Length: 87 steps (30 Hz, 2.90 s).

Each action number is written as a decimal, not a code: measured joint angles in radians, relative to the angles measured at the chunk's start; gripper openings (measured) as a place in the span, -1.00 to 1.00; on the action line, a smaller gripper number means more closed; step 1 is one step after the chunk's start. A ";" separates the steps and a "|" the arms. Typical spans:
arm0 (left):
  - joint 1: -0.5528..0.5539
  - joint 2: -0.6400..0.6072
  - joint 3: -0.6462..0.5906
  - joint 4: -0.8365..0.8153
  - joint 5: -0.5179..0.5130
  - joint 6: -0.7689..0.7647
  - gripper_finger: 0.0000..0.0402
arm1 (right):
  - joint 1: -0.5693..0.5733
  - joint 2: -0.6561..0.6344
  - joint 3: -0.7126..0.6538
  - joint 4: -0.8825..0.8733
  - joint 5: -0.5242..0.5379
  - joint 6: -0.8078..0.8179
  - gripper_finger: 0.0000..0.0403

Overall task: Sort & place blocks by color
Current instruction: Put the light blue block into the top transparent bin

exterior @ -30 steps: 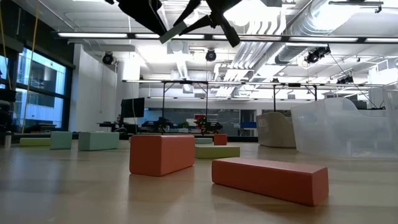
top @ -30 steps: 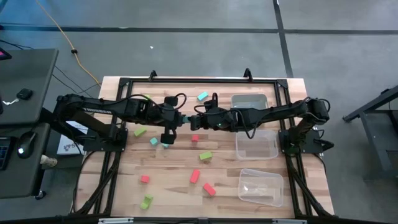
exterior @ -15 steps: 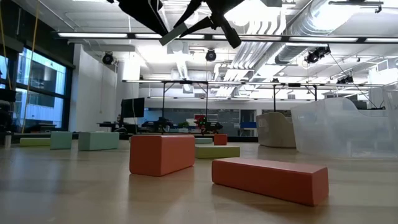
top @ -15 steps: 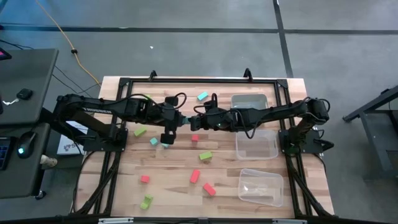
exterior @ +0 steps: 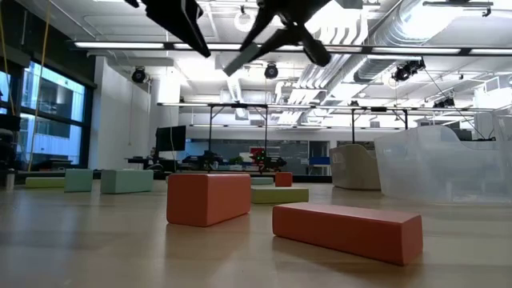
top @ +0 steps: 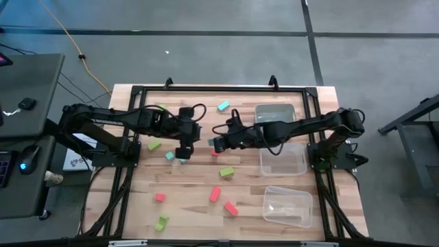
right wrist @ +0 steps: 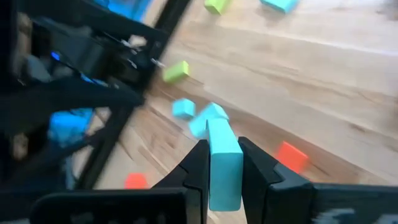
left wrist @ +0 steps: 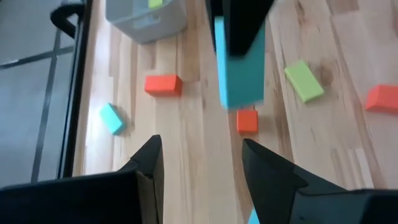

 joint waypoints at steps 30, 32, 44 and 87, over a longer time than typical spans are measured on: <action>0.006 0.000 0.000 0.001 -0.005 -0.308 -0.32 | 0.025 -0.155 0.000 -0.977 -0.014 -0.047 -0.80; 0.006 0.000 0.000 0.003 -0.007 -0.324 -0.32 | 0.025 -0.155 0.000 -1.029 -0.014 -0.047 -0.80; 0.007 0.000 0.000 0.002 -0.015 -0.363 -0.31 | 0.108 -0.154 -0.098 -1.087 -0.036 0.003 -0.80; 0.006 0.000 0.000 0.003 -0.014 -0.389 -0.31 | 0.280 -0.701 -0.814 -0.206 0.050 0.479 -0.81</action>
